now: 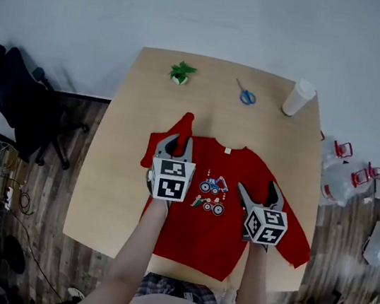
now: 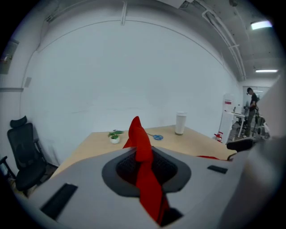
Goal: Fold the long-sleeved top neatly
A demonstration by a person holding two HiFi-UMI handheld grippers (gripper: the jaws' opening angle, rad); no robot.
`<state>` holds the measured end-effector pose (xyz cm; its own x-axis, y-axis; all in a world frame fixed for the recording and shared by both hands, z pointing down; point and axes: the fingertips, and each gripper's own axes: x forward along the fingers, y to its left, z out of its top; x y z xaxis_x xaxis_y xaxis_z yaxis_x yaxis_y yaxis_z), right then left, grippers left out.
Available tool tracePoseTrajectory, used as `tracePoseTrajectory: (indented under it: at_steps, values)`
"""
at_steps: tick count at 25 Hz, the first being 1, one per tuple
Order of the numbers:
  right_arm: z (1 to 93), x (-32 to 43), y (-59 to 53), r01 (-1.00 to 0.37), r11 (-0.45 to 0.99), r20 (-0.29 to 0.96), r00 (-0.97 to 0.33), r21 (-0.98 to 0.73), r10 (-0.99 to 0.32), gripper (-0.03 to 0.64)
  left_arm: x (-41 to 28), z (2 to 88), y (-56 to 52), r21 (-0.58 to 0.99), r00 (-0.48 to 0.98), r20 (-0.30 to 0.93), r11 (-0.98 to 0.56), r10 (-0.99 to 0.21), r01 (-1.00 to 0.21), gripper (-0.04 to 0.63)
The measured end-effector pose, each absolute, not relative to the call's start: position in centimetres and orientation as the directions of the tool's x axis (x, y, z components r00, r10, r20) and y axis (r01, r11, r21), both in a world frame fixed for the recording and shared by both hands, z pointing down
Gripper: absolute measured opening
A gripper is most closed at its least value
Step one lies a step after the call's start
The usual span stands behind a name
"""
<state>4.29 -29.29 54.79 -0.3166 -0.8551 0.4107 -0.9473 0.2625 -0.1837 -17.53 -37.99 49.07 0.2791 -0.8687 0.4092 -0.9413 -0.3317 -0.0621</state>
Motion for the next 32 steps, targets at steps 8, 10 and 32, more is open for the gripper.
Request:
tracePoseTrajectory:
  at_steps: [8,10,32]
  values:
    - [55.7,12.8,-26.1,-0.974,0.116,0.427,-0.191,-0.195,-0.884,0.442,-3.5,54.6,-36.0,-0.109,0.435,0.514,-0.560,-0.739,-0.821,0.057]
    - [56.0,14.5,-25.4,-0.976,0.087,0.432,-0.167,-0.198,-0.886,0.442,-0.7,56.1,-35.2,-0.106,0.463,0.538,-0.601,-0.704,-0.792,0.057]
    - [58.7,23.4,-19.3,-0.961,-0.143,0.467,0.018,-0.235,-0.884,0.443,11.8,63.2,-25.9,0.109,0.721,0.605,-0.861,-0.338,-0.496,0.242]
